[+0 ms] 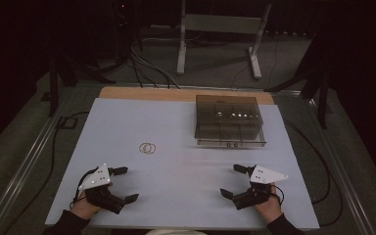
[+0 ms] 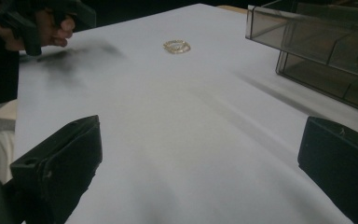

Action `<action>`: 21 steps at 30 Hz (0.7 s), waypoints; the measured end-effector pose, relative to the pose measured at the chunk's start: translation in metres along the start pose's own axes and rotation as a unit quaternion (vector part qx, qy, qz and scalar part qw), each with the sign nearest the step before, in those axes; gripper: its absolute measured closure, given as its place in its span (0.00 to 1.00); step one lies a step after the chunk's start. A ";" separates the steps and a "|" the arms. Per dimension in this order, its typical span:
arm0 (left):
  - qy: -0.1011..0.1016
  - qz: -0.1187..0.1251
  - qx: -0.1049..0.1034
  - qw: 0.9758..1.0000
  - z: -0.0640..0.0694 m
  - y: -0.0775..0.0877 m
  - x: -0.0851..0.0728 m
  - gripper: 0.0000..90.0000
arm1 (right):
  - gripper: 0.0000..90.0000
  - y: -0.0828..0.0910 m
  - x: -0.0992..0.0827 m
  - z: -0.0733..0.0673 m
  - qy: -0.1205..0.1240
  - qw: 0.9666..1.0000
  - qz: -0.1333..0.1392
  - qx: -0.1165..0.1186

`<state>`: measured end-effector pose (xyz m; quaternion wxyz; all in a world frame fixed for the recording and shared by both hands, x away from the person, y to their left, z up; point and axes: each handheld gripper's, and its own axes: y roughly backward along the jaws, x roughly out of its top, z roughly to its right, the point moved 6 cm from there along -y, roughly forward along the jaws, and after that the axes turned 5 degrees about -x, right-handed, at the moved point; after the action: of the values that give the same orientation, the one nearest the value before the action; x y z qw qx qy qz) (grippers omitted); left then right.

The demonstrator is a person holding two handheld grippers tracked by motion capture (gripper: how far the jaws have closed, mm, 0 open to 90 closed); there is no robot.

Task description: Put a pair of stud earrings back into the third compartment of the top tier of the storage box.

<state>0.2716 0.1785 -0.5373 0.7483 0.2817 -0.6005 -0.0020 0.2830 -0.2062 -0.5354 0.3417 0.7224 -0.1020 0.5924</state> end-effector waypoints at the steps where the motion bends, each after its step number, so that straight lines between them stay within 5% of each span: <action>1: -0.001 -0.001 -0.001 1.000 0.001 0.000 0.000 0.01 | 0.00 0.000 0.000 0.000 0.000 1.000 0.002 0.000; 14: -0.012 0.017 -0.022 1.000 0.008 0.000 0.024 0.01 | 0.00 0.004 0.005 -0.001 -0.001 1.000 0.019 -0.007; 21: -0.009 0.025 -0.013 1.000 0.000 -0.002 0.041 0.01 | 0.00 0.004 0.005 -0.001 -0.004 1.000 0.018 -0.003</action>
<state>0.2832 0.1629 -0.5017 0.7462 0.2565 -0.6143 0.0062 0.2811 -0.2070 -0.5289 0.3326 0.7220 -0.1184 0.5950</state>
